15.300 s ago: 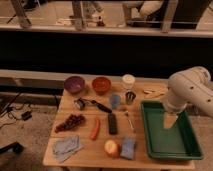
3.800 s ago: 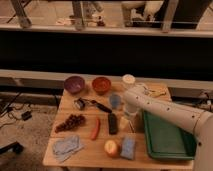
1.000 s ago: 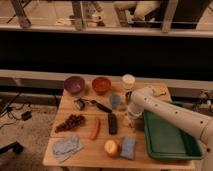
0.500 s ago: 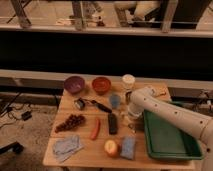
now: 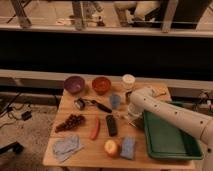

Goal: Place fork in red bowl

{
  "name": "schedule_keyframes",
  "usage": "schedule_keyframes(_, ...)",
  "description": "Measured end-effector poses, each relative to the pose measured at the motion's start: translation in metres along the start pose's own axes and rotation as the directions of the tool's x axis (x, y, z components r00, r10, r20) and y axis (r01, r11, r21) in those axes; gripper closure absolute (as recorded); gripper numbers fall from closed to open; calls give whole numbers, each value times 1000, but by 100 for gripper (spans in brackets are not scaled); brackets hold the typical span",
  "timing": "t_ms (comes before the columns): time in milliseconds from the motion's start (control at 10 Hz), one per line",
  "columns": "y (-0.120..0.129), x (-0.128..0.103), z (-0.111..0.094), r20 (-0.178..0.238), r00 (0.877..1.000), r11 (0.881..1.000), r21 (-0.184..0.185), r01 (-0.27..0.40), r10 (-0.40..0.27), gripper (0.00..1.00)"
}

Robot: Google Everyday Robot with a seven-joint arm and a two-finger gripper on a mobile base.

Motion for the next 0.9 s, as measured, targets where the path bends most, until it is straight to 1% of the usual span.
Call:
schedule_keyframes(200, -1, -1, -1, 0, 1000, 1000, 9, 2, -2, 82)
schedule_keyframes(500, -3, -4, -9, 17, 1000, 1000, 21, -13, 13, 82)
schedule_keyframes(700, -8, -8, -25, 49, 998, 998, 48, -28, 26, 82)
schedule_keyframes(900, -13, -11, -35, 76, 996, 997, 70, -40, 35, 82)
